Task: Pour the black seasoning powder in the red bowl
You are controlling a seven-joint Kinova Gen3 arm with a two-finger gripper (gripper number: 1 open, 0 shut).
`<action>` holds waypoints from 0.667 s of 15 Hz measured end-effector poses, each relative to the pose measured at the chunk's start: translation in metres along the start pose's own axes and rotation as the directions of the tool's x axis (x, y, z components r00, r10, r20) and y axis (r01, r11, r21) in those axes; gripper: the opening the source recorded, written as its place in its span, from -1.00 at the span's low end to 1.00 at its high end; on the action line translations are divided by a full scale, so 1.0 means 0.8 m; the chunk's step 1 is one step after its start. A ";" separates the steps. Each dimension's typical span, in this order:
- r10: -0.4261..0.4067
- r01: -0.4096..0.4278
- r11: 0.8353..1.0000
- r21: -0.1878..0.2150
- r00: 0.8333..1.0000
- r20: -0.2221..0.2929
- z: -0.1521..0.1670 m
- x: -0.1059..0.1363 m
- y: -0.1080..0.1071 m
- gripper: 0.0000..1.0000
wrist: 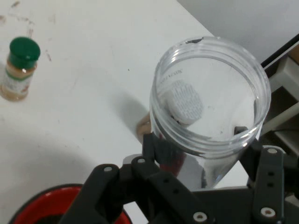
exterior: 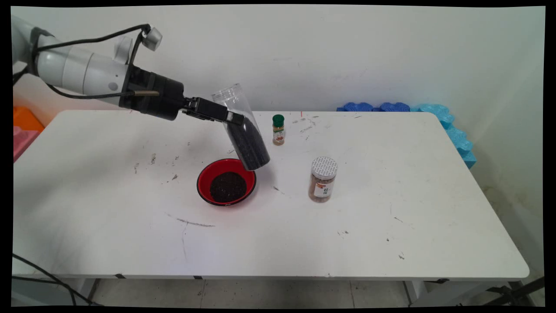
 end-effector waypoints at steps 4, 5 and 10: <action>0.150 -0.150 0.989 0.012 0.989 0.012 0.000 0.006 0.004 -1.00; 0.191 -0.191 0.981 0.015 0.982 0.016 0.000 0.007 0.006 -1.00; 0.398 -0.400 0.916 0.026 0.916 0.042 0.001 0.011 0.014 -1.00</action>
